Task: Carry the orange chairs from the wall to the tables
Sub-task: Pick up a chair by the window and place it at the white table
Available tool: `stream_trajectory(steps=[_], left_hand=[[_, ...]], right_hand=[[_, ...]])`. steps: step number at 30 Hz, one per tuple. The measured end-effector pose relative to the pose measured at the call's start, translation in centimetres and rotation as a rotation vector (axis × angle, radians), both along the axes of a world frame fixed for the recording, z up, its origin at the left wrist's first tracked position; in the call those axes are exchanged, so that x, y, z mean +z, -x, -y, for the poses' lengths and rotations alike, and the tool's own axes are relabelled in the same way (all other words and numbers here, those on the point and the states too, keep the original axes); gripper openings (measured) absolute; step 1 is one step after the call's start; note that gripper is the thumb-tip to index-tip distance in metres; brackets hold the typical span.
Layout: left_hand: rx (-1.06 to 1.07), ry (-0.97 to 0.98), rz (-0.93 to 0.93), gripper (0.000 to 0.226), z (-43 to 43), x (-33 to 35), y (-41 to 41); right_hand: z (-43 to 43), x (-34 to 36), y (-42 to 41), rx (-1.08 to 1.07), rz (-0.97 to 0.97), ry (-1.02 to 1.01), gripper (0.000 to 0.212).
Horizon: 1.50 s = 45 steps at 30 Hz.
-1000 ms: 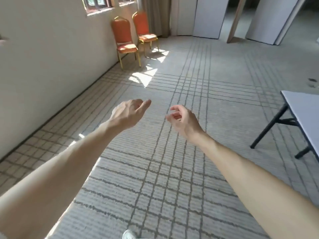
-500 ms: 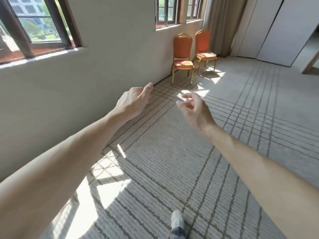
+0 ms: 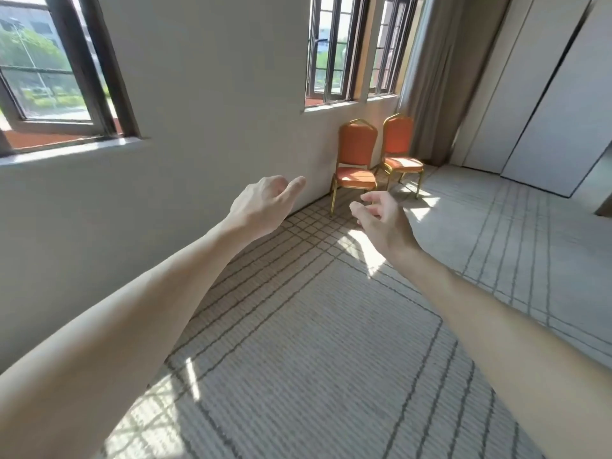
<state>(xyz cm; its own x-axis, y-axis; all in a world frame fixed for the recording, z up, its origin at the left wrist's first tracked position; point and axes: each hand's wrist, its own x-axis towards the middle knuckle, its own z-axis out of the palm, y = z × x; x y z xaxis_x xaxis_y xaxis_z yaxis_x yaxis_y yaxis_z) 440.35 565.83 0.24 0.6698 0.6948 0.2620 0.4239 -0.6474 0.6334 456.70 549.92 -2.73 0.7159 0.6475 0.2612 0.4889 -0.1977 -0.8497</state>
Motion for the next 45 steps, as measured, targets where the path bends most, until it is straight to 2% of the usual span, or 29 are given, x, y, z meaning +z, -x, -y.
stream_trajectory(steps=[6,13,17,25,29,31,38,45], left_hand=[[0.031,0.061,-0.006,0.078,-10.7,-3.2,-9.7],[-0.013,0.139,-0.005,0.077,-23.7,-6.9,-21.4],[-0.079,0.178,-0.042,0.073,-30.1,-6.8,-31.8],[-0.229,0.180,-0.100,0.064,-35.3,-8.3,-53.5],[-0.296,0.100,-0.115,0.045,-37.2,-8.2,-67.4],[-0.309,0.103,-0.083,0.046,-37.6,-7.8,-74.1],[-0.333,0.089,-0.138,0.044,-39.3,-6.4,-94.1],[-0.373,0.104,-0.181,0.045,-42.0,-10.0,-113.0]], right_hand=[[-10.3,-3.6,-10.1,0.036,0.004,0.118,0.044],[-22.6,-5.9,-21.6,0.003,-0.015,0.156,0.044],[-28.5,-6.2,-30.0,-0.073,-0.064,0.155,0.043],[-31.5,-8.7,-47.9,-0.263,-0.121,0.096,0.037],[-32.5,-9.2,-60.5,-0.369,-0.106,0.059,0.037],[-33.2,-8.9,-66.9,-0.399,-0.125,0.027,0.038],[-34.6,-7.6,-86.5,-0.440,-0.201,0.006,0.041],[-35.5,-10.2,-103.4,-0.463,-0.230,0.051,0.042]])
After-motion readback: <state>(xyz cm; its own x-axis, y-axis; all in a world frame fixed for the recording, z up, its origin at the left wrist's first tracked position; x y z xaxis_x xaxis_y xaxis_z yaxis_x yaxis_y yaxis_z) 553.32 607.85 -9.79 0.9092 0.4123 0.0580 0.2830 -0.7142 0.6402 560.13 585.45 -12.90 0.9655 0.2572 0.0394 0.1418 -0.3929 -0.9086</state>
